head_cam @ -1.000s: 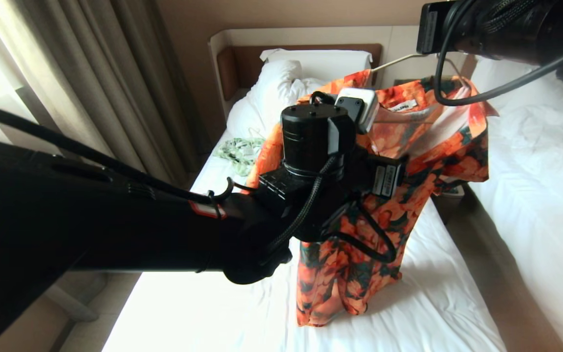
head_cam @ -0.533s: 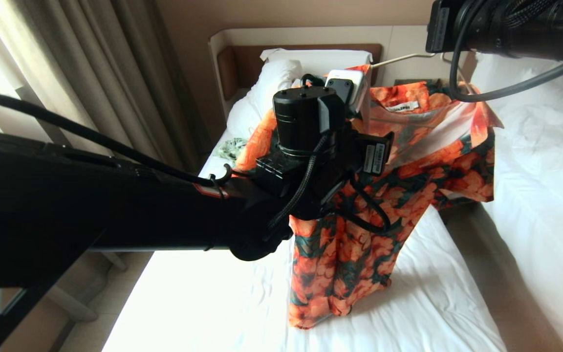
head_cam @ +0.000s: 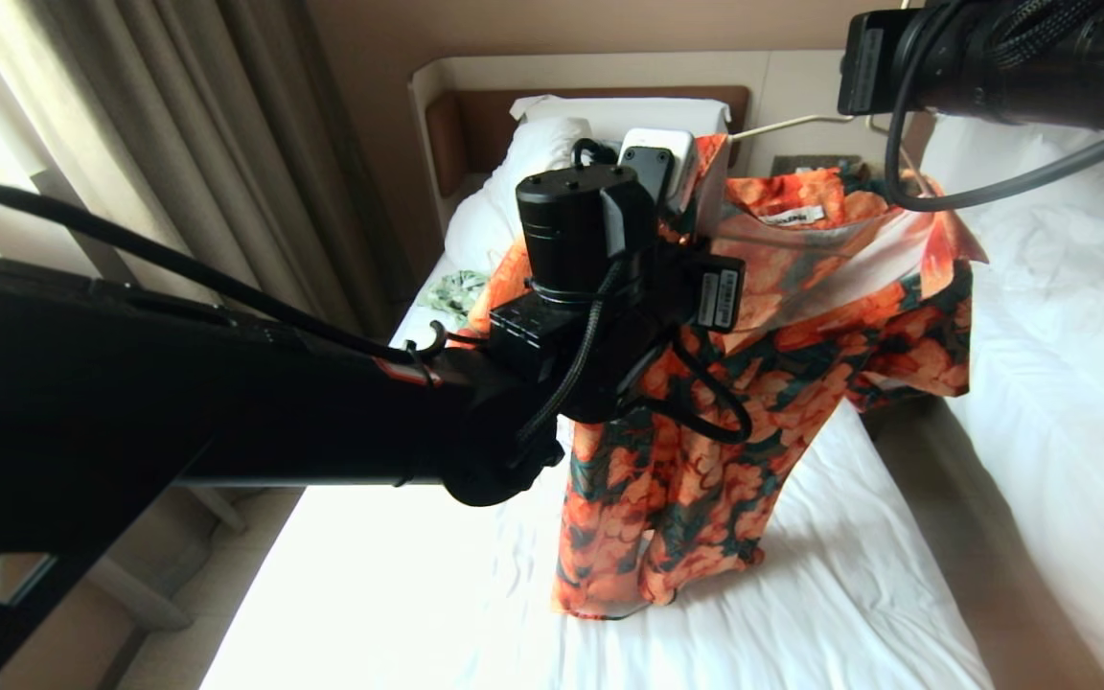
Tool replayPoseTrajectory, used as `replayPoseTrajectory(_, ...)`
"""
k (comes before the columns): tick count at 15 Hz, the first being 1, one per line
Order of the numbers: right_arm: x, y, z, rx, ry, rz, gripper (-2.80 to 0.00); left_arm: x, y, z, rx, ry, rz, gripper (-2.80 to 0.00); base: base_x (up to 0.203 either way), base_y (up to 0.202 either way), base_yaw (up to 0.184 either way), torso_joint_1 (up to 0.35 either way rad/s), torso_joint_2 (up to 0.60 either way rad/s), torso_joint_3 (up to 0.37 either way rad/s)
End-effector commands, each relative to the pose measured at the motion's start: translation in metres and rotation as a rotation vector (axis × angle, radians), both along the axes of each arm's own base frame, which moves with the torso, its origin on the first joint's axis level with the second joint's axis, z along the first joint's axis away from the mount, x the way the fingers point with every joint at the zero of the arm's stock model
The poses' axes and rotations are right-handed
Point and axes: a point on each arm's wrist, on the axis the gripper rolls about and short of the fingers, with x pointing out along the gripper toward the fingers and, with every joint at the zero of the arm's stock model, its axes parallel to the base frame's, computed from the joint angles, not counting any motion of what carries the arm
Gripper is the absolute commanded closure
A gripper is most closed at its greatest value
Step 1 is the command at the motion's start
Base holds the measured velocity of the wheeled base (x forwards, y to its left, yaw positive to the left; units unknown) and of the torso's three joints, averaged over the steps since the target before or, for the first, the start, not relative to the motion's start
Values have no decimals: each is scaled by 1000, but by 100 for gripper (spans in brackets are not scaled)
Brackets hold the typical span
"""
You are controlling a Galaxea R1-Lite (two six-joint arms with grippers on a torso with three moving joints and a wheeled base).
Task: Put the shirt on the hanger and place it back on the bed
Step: Take the clothes hanger out of the clothes
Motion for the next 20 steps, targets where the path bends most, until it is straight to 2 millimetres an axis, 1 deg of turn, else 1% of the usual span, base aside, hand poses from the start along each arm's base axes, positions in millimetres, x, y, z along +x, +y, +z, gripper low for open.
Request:
replayPoseTrajectory(1, 0, -2, -1, -3, 4, -8, 0, -1, 4, 4, -6, -5, 7, 0, 0, 0, 0, 0, 0, 0)
replayPoseTrajectory(3, 1, -3, -1, -3, 3, -11, 0, -4, 7, 5, -7, -5, 9, 0, 0, 0, 0, 0, 0, 0)
replayPoseTrajectory(6, 11, -12, -5, -13, 10, -50, 0, -16, 23, 7, 2, 7, 12, 0, 0, 0, 0, 0, 0, 0)
replayPoseTrajectory(7, 16, -18, -6, -16, 15, -71, 0, -18, 33, 10, -5, 0, 24, 0, 0, 0, 0, 0, 0, 0)
replayPoseTrajectory(8, 20, -22, -8, -20, 22, -79, 0, -14, 46, 13, -18, -11, 54, 0, 0, 0, 0, 0, 0, 0)
replayPoseTrajectory(10, 20, -25, -7, -25, 16, -85, 0, -13, 72, 20, -28, -20, 103, 0, 0, 0, 0, 0, 0, 0)
replayPoseTrajectory(11, 20, -26, -7, -36, 14, -90, 0, -10, 88, 20, -26, -16, 137, 0, 0, 0, 0, 0, 0, 0)
replayPoseTrajectory(12, 22, -26, -8, -46, 17, -94, 0, -6, 99, 19, -23, -10, 165, 0, 0, 0, 0, 0, 0, 0)
replayPoseTrajectory(14, 32, -22, -17, -73, 38, -96, 0, 6, 121, 14, -26, 12, 234, 0, 0, 0, 0, 0, 0, 0)
replayPoseTrajectory(15, 35, -20, -20, -75, 42, -96, 0, 9, 127, 12, -32, 27, 259, 0, 0, 0, 0, 0, 0, 0)
replayPoseTrajectory(16, 39, -19, -22, -77, 46, -94, 0, 12, 128, 7, -23, 42, 280, 0, 0, 0, 0, 0, 0, 0)
replayPoseTrajectory(18, 45, -14, -26, -75, 36, -91, 0, 18, 129, -3, -4, 66, 293, 0, 0, 0, 0, 0, 0, 0)
replayPoseTrajectory(20, 55, -5, -35, -93, 48, -81, 0, 25, 124, -22, 28, 105, 291, 0, 0, 0, 0, 0, 0, 0)
